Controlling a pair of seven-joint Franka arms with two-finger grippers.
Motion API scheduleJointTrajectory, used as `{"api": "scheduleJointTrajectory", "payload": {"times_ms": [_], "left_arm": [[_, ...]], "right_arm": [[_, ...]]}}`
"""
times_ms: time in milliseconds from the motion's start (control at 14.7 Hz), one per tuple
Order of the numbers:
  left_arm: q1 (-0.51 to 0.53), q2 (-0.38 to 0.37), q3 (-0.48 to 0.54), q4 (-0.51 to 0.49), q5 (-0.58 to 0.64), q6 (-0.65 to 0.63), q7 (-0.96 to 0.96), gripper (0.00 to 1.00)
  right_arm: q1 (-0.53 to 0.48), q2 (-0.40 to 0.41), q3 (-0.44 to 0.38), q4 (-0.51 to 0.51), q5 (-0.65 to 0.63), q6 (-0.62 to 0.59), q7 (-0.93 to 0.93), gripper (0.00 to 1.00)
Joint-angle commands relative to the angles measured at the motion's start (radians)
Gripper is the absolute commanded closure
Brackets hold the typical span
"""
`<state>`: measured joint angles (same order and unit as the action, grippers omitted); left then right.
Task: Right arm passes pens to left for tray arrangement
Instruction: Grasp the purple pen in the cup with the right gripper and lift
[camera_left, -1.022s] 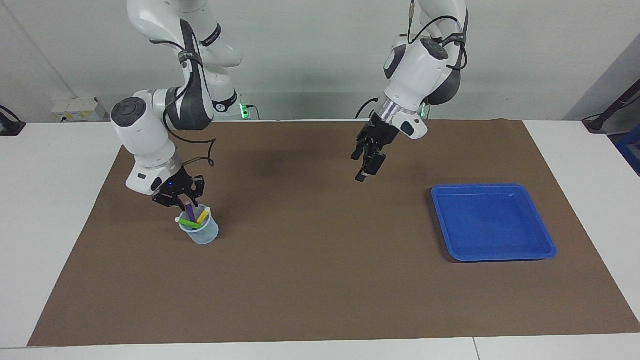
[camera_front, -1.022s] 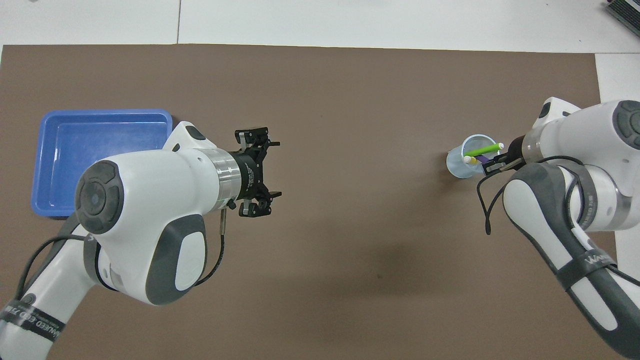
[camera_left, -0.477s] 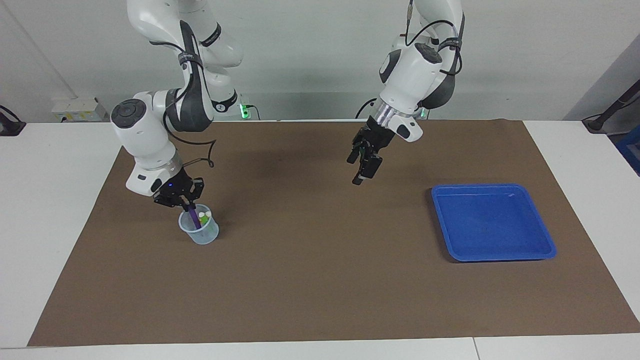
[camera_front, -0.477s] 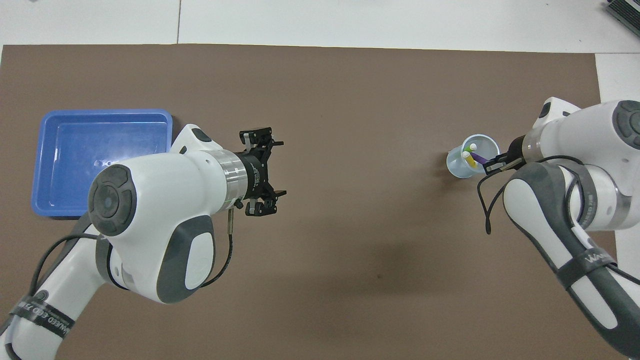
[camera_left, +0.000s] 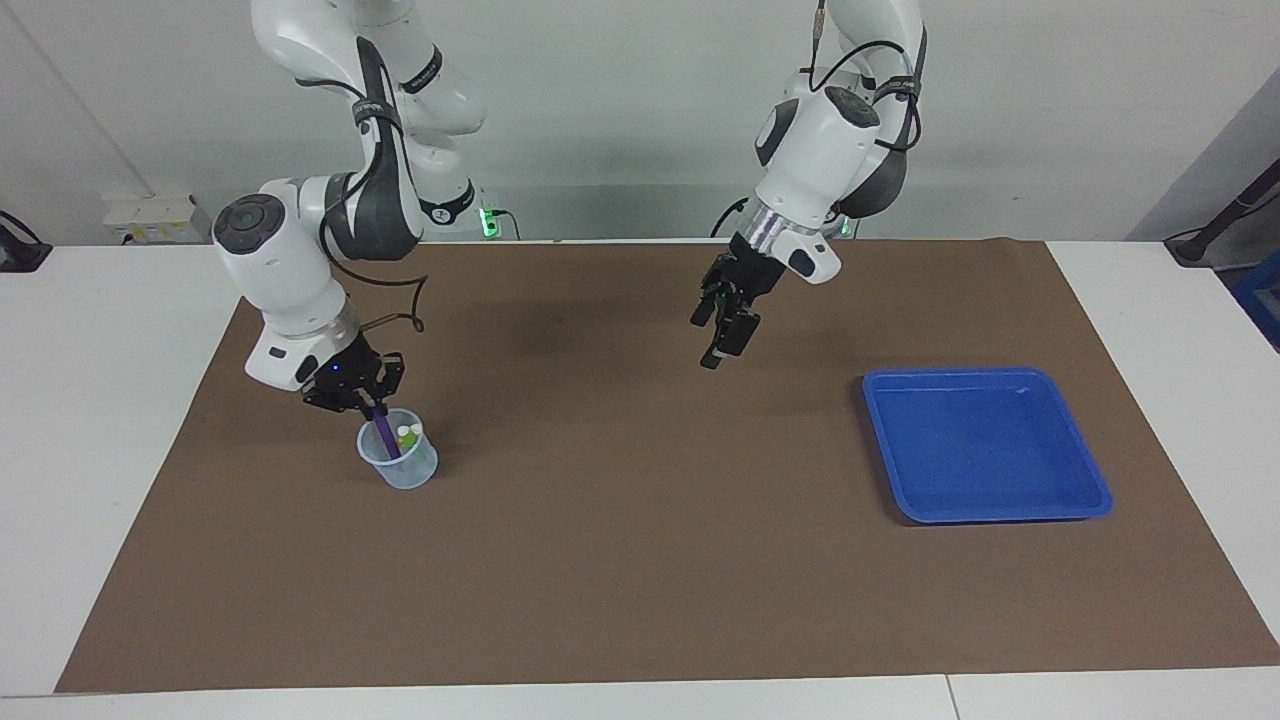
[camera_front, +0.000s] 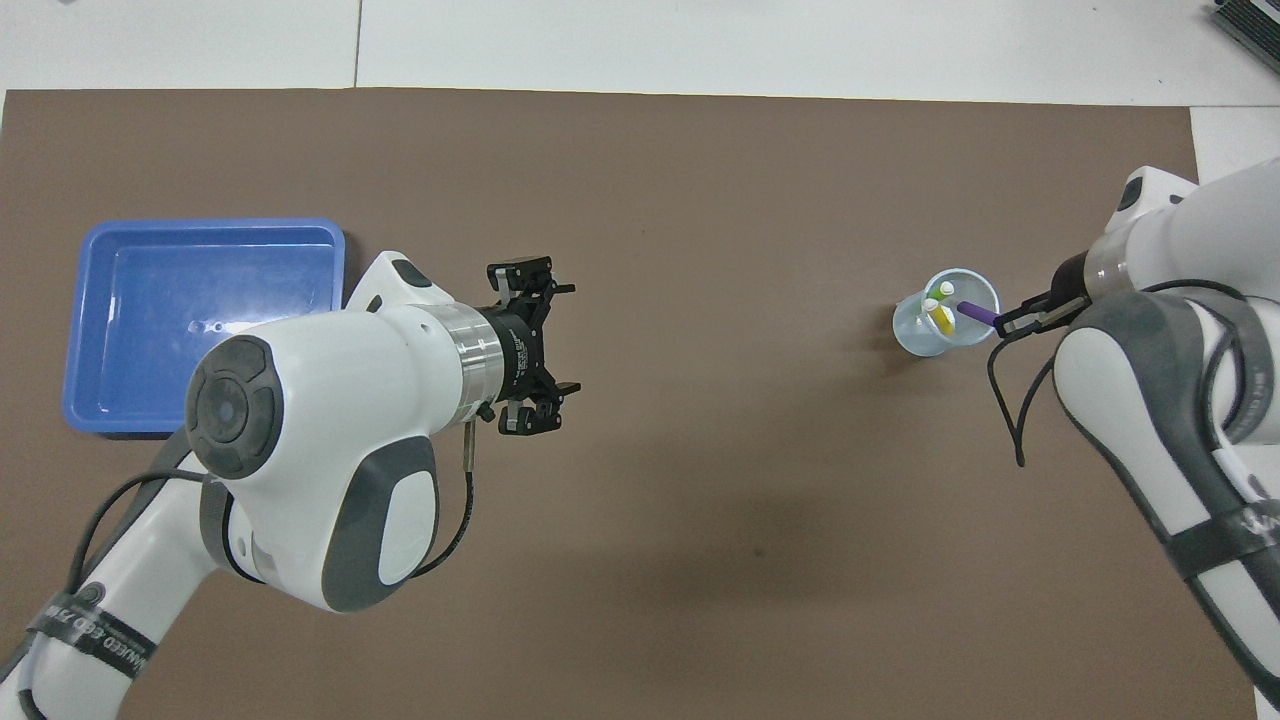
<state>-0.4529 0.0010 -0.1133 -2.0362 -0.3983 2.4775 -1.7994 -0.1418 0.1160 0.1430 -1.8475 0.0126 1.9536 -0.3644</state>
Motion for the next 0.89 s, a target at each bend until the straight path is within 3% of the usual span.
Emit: {"api": "scheduleJointTrajectory", "payload": {"times_ms": [0,136,341,545,818], "left_arm": [[-0.046,0.008,0.012,0.016,-0.016,0.012,-0.052,0.0],[-0.056,0.008,0.012,0.013,-0.016,0.02,-0.048,0.0],[-0.058,0.014,0.012,0.014,-0.016,0.066,-0.047,0.0],[-0.092,0.027,0.009,0.031,-0.055,0.095,-0.051,0.0],[-0.139,0.028,0.009,0.03,-0.109,0.139,-0.054,0.0]], "right_arm": [[-0.012,-0.036,0.003,0.101,0.01,-0.154,-0.015,0.94],[-0.015,-0.033,0.001,0.221,0.021,-0.296,-0.011,0.94],[-0.03,-0.033,-0.005,0.289,0.208,-0.386,0.097,0.94],[-0.022,-0.032,0.001,0.289,0.366,-0.364,0.264,0.94],[0.063,-0.022,0.007,0.263,0.441,-0.228,0.476,0.94]]}}
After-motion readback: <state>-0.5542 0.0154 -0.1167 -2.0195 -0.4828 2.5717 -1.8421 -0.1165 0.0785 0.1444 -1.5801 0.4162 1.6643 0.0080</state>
